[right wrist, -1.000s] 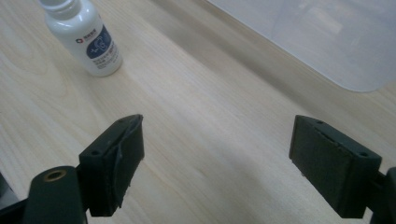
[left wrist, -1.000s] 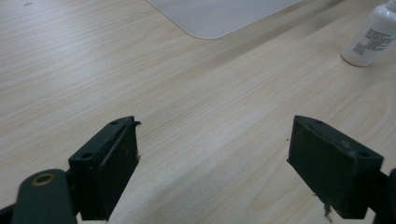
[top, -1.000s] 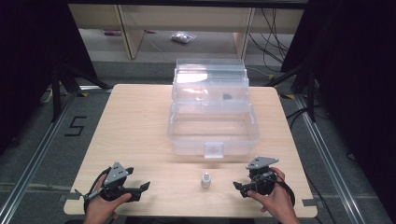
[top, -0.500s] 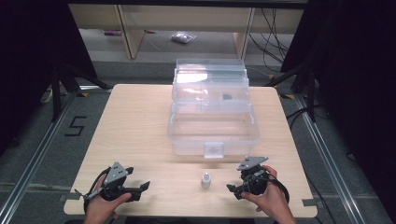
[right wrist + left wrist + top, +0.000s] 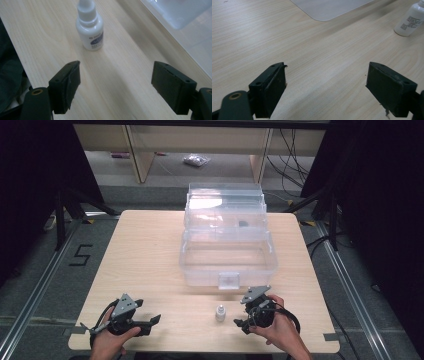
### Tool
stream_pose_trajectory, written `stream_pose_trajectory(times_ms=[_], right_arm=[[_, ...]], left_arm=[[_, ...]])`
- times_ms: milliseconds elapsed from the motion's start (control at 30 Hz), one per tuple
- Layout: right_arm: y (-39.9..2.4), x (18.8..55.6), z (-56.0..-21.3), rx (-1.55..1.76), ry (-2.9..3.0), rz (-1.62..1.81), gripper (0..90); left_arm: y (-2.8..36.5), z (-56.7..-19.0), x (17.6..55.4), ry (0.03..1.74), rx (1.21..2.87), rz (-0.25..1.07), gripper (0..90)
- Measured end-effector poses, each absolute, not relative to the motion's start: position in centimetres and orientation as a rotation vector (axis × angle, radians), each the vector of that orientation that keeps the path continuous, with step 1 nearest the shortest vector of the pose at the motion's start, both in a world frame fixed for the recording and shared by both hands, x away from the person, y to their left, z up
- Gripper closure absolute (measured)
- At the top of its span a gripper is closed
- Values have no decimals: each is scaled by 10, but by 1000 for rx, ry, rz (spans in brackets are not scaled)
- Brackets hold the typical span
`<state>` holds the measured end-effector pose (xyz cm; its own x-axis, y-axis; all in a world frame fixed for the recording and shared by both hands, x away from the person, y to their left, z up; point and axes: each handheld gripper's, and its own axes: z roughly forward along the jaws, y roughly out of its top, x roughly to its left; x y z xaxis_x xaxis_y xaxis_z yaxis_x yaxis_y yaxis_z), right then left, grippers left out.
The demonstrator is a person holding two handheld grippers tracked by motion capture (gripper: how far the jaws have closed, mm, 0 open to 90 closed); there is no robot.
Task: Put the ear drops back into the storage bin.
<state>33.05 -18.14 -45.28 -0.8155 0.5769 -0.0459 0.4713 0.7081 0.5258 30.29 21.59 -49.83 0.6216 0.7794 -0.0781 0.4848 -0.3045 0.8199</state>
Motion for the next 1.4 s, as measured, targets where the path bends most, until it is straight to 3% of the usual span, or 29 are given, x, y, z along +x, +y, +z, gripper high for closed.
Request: stream_pose_trajectory(times_ms=[833,1400], right_arm=[[-123,349,-453,625,2883,596,330],[-108,360,-460,546,2937,519,415]], left_arm=[[214,-499,302,1003,1961,416,154],[214,-499,303,998,1968,417,154]])
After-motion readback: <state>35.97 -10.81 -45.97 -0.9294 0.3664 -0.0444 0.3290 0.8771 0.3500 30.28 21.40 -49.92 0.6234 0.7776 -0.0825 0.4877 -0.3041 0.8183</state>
